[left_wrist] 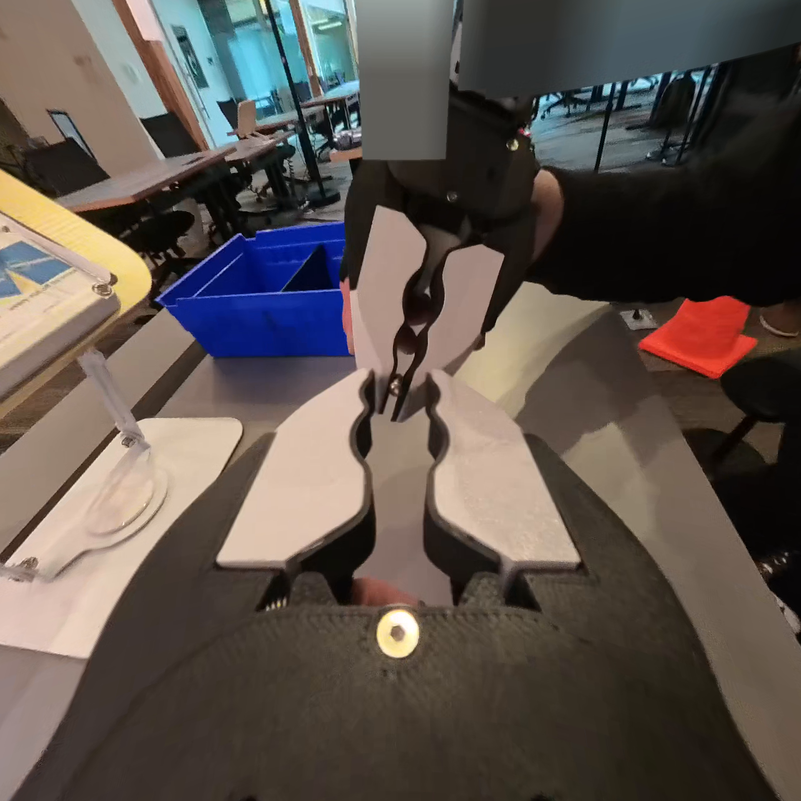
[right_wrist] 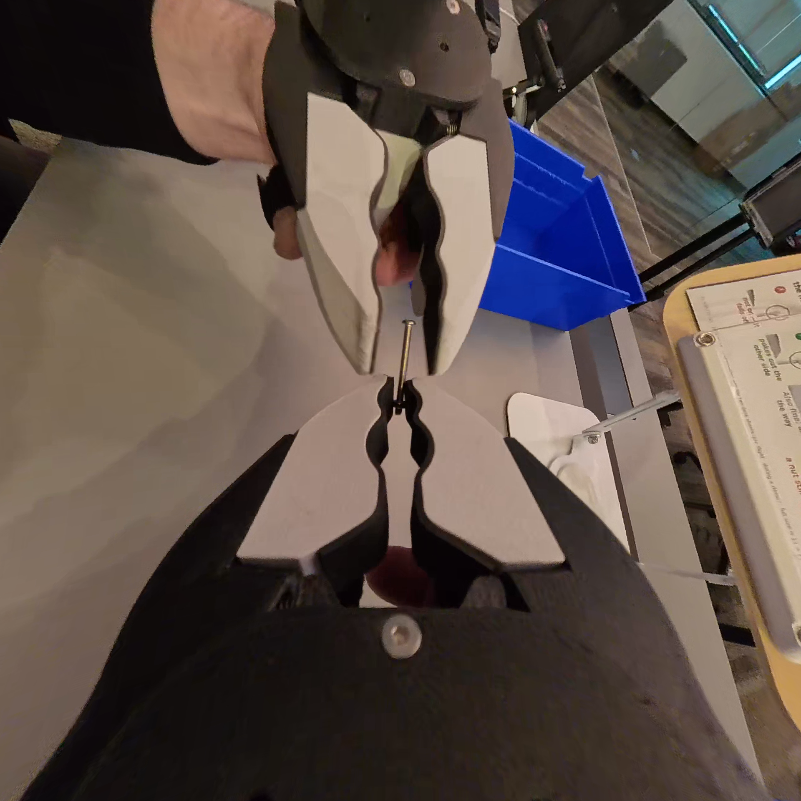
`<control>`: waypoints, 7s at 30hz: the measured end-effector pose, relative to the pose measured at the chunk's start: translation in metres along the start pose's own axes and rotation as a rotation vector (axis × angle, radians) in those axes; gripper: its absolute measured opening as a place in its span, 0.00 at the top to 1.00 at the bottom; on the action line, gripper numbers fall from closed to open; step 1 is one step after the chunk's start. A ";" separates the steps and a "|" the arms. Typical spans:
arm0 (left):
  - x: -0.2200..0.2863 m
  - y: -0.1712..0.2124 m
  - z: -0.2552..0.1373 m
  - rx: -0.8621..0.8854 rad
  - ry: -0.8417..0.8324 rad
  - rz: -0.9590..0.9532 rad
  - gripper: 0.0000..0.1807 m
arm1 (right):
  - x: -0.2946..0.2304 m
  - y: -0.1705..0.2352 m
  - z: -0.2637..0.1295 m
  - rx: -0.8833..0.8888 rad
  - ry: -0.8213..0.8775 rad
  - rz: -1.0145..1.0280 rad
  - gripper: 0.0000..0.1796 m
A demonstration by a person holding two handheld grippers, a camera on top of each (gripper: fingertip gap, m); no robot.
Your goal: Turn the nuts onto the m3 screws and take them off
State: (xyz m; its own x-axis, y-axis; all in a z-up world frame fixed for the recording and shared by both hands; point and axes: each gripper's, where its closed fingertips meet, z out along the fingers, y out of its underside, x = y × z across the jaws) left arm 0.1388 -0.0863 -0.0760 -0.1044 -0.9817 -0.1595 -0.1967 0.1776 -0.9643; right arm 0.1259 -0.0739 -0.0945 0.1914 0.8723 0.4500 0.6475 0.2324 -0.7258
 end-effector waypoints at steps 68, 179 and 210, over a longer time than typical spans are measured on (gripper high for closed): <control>-0.002 0.001 0.005 0.133 -0.018 0.047 0.99 | -0.019 -0.004 -0.020 0.059 0.002 0.026 0.73; 0.013 -0.016 0.015 0.350 0.229 -0.565 0.98 | 0.003 -0.006 -0.049 0.081 0.448 -0.515 0.97; 0.019 -0.005 0.021 0.185 -0.092 0.134 0.97 | -0.016 0.009 -0.042 0.347 0.076 0.169 0.97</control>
State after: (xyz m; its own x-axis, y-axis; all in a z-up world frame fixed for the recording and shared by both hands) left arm 0.1579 -0.1074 -0.0786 -0.0264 -0.9538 -0.2991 -0.0039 0.2993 -0.9541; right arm 0.1600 -0.1038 -0.0863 0.3368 0.8792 0.3370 0.3170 0.2312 -0.9198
